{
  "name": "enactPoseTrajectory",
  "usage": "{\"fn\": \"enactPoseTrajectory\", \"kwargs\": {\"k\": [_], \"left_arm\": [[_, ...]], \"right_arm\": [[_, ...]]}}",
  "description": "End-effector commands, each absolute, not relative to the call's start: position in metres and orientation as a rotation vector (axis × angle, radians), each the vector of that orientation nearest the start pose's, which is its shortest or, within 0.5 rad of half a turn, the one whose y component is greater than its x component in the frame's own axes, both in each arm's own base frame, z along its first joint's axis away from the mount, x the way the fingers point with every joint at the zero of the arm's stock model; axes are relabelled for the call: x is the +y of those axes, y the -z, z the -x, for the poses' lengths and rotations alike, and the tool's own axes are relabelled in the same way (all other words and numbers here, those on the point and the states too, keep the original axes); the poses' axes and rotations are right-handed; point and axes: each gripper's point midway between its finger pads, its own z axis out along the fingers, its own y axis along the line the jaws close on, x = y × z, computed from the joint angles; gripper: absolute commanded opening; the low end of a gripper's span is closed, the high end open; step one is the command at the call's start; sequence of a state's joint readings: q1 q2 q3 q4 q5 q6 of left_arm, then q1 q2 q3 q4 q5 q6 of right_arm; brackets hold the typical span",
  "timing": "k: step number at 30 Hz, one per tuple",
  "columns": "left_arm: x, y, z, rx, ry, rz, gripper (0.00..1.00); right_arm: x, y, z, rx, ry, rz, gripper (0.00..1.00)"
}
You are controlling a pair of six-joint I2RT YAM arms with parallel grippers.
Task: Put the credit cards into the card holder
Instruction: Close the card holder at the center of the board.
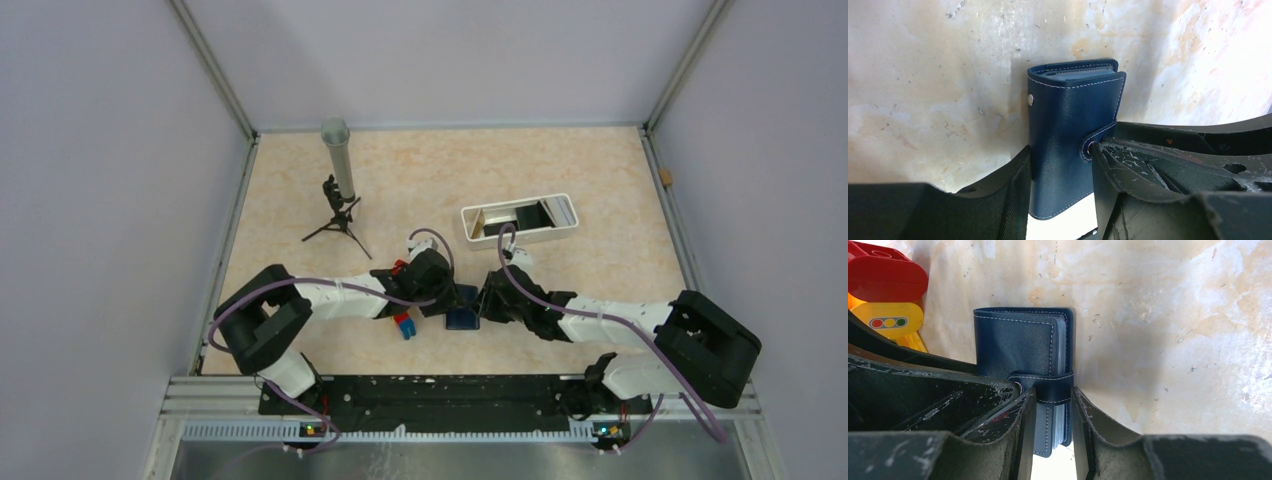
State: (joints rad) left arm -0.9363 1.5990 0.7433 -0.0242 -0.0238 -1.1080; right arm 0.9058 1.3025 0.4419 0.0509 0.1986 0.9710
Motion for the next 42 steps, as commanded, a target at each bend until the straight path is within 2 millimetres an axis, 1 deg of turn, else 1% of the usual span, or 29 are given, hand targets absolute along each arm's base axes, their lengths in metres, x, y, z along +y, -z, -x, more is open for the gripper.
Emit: {"fn": "enactPoseTrajectory", "kwargs": {"k": [1, 7, 11, 14, 17, 24, 25, 29, 33, 35, 36, 38, 40, 42], "left_arm": [[-0.287, 0.035, -0.168, 2.811, 0.485, 0.148, 0.43], [-0.285, 0.042, -0.164, 2.833, 0.42, 0.094, 0.42], [-0.283, 0.045, -0.163, 2.835, 0.401, 0.106, 0.37], [-0.283, 0.049, -0.161, 2.841, 0.406, 0.113, 0.36], [-0.28, 0.054, -0.159, 2.844, 0.406, 0.139, 0.32], [-0.278, 0.066, -0.152, 2.84, 0.47, 0.196, 0.24], [-0.281, 0.067, -0.151, 2.836, 0.495, 0.198, 0.23], [-0.277, 0.076, -0.146, 2.848, 0.503, 0.204, 0.22], [-0.272, 0.077, -0.146, 2.841, 0.47, 0.165, 0.22], [-0.275, 0.072, -0.149, 2.82, 0.498, 0.146, 0.25], [-0.28, 0.065, -0.153, 2.797, 0.529, 0.125, 0.28], [-0.293, 0.045, -0.162, 2.753, 0.582, 0.073, 0.37], [-0.302, 0.024, -0.174, 2.696, 0.602, 0.016, 0.47], [-0.306, 0.004, -0.186, 2.636, 0.591, -0.03, 0.55]], "right_arm": [[0.201, 0.026, -0.154, 2.662, -0.375, -0.085, 0.3], [0.203, 0.024, -0.156, 2.659, -0.38, -0.085, 0.3], [0.203, 0.023, -0.156, 2.66, -0.376, -0.084, 0.3], [0.203, 0.023, -0.156, 2.661, -0.376, -0.083, 0.3], [0.203, 0.022, -0.156, 2.659, -0.375, -0.085, 0.3], [0.201, 0.02, -0.156, 2.657, -0.37, -0.085, 0.3], [0.201, 0.019, -0.157, 2.654, -0.369, -0.087, 0.3], [0.199, 0.016, -0.158, 2.642, -0.361, -0.102, 0.3], [0.198, 0.015, -0.16, 2.632, -0.36, -0.126, 0.3], [0.2, 0.013, -0.162, 2.626, -0.362, -0.129, 0.31], [0.201, 0.011, -0.163, 2.625, -0.363, -0.126, 0.32], [0.203, 0.003, -0.167, 2.619, -0.346, -0.112, 0.35], [0.209, -0.008, -0.173, 2.597, -0.363, -0.089, 0.38], [0.215, -0.023, -0.179, 2.56, -0.395, -0.067, 0.44]]}}
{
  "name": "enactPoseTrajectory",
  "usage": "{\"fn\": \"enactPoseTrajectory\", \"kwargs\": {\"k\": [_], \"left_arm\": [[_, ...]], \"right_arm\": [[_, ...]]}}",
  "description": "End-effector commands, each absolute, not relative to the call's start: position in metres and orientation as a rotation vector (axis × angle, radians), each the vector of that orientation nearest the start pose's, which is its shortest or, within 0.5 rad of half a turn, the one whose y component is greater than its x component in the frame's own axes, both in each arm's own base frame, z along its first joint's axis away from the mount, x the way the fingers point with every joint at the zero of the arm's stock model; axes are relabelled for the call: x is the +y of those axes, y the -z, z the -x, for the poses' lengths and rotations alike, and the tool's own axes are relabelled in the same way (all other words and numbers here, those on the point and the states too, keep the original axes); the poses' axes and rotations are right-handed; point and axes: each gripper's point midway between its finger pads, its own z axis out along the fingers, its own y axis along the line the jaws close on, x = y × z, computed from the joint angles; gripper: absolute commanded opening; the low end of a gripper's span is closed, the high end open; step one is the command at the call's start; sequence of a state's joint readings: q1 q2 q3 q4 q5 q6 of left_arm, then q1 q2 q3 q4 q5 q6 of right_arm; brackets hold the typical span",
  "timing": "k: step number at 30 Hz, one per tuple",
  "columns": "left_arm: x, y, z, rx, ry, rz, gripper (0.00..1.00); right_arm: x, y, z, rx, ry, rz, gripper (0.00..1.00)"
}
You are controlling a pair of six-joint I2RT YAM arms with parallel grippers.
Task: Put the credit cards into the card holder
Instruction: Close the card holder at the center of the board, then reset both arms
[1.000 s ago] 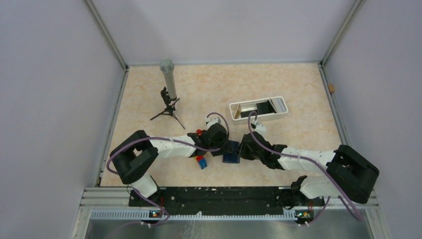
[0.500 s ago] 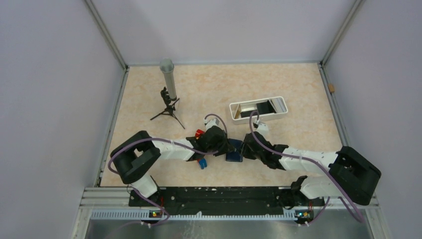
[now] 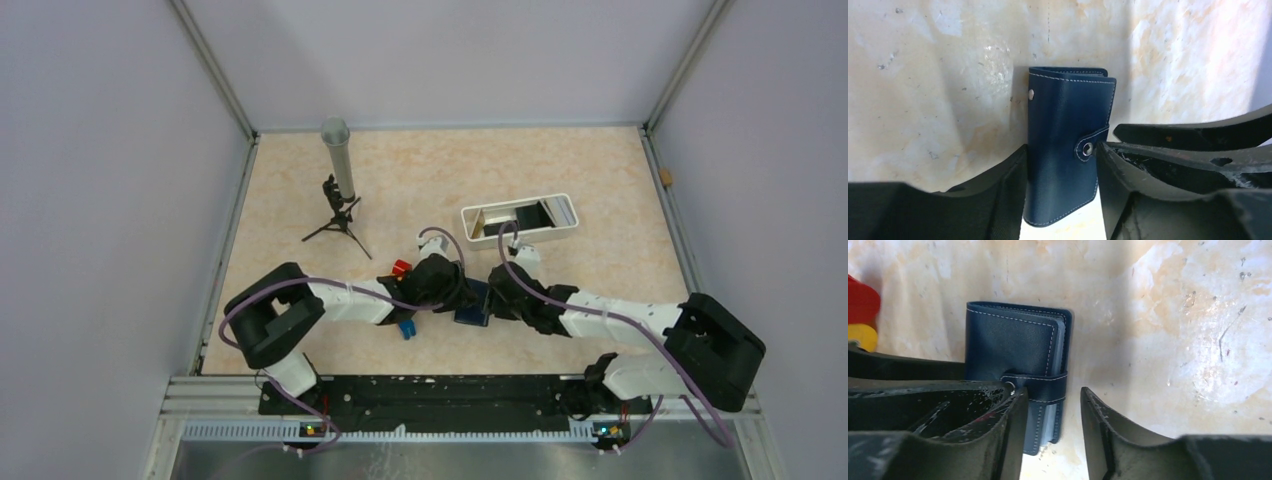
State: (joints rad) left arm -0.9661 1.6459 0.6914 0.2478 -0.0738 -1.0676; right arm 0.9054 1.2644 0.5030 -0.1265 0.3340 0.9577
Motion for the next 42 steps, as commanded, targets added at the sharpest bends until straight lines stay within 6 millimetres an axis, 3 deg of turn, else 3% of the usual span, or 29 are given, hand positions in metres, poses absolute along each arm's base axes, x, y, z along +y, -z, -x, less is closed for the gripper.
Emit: {"fn": "enactPoseTrajectory", "kwargs": {"k": [1, 4, 6, 12, 18, 22, 27, 31, 36, 42], "left_arm": [[-0.309, -0.009, -0.194, 2.598, 0.587, -0.041, 0.59], [-0.311, -0.041, -0.211, 2.514, 0.581, -0.08, 0.66], [-0.306, -0.059, -0.221, 2.468, 0.557, -0.077, 0.76], [-0.269, -0.097, -0.241, 2.359, 0.511, -0.018, 0.98], [-0.205, -0.125, -0.251, 2.309, 0.5, 0.136, 0.99], [-0.158, -0.144, -0.25, 2.243, 0.43, 0.232, 0.99], [-0.101, -0.181, -0.241, 2.124, 0.318, 0.368, 0.99], [-0.065, -0.226, -0.226, 1.996, 0.237, 0.419, 0.99], [-0.033, -0.262, -0.211, 1.903, 0.132, 0.406, 0.99], [-0.022, -0.253, -0.209, 1.862, 0.074, 0.378, 0.99]], "right_arm": [[0.218, -0.033, -0.183, 2.541, -0.407, -0.061, 0.47], [0.218, -0.058, -0.191, 2.497, -0.425, -0.047, 0.55], [0.214, -0.073, -0.195, 2.466, -0.44, -0.055, 0.6], [0.178, -0.098, -0.207, 2.412, -0.463, -0.115, 0.69], [0.114, -0.099, -0.222, 2.409, -0.308, -0.203, 0.74], [0.095, -0.113, -0.231, 2.36, -0.313, -0.244, 0.74], [0.07, -0.153, -0.24, 2.226, -0.203, -0.306, 0.74], [0.045, -0.196, -0.243, 2.073, -0.108, -0.326, 0.74], [0.023, -0.225, -0.241, 1.966, 0.0, -0.324, 0.74], [0.026, -0.228, -0.238, 1.904, -0.054, -0.289, 0.74]]}}
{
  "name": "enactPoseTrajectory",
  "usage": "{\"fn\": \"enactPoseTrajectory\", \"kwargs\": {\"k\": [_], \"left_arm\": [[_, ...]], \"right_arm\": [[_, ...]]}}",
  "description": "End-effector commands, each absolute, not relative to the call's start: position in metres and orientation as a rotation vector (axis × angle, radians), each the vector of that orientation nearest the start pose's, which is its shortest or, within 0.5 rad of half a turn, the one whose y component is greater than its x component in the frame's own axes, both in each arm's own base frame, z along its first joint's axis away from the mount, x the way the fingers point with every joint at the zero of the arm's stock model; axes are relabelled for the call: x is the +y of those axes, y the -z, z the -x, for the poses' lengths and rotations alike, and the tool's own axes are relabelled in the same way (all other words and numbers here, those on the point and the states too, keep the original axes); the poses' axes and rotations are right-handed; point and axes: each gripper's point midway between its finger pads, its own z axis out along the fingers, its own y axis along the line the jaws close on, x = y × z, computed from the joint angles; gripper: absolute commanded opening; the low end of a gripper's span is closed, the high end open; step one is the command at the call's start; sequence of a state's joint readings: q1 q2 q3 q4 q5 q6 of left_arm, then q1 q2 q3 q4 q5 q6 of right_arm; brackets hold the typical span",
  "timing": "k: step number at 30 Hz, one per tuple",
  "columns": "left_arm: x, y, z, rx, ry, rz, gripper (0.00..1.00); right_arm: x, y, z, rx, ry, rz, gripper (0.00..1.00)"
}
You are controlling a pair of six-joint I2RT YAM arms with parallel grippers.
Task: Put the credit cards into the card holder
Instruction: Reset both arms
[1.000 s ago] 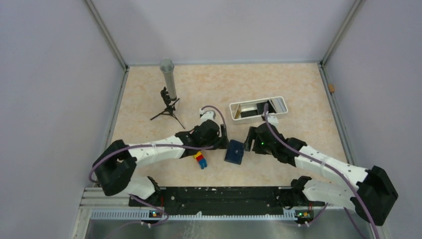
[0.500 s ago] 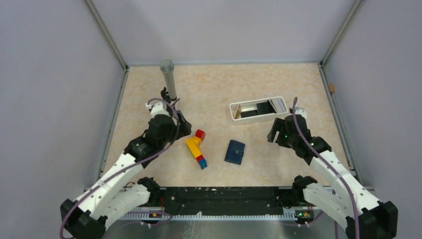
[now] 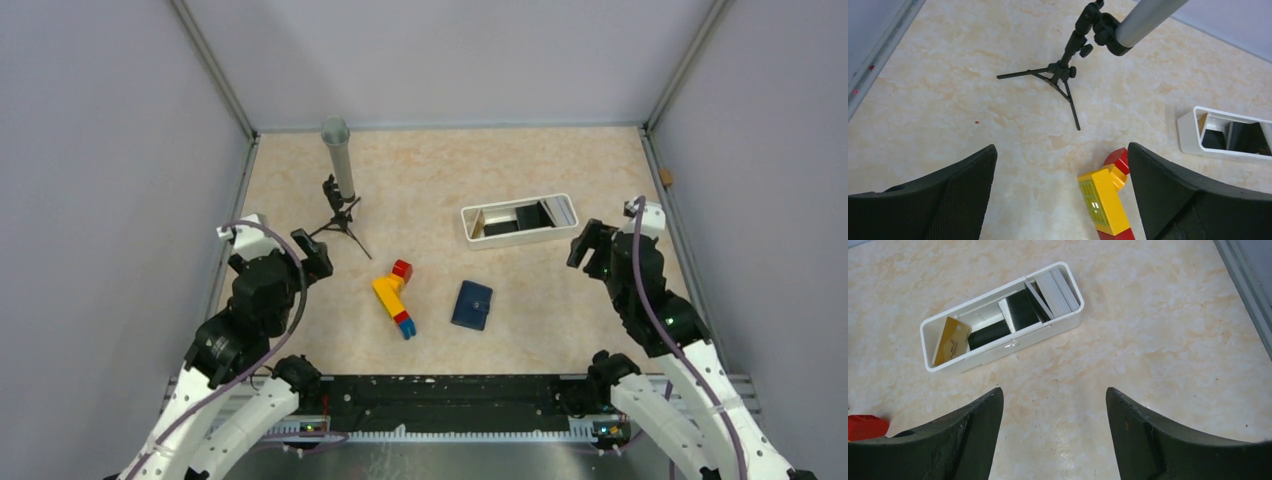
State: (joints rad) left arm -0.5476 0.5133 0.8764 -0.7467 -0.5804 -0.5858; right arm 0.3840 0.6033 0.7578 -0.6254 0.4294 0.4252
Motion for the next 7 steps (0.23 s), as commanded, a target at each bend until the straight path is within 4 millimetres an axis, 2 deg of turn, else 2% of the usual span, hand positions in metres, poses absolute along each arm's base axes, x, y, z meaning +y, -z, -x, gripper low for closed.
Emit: {"fn": "enactPoseTrajectory", "kwargs": {"k": [1, 7], "left_arm": [[-0.0213, -0.2527, -0.2089, 1.857, 0.072, 0.38, 0.99], [-0.0194, -0.2519, -0.2109, 1.865, 0.038, 0.362, 0.99]], "right_arm": [[0.025, -0.2313, -0.2365, 1.887, -0.059, -0.293, 0.74], [0.0252, -0.2329, -0.2353, 1.87, -0.07, -0.288, 0.74]]}}
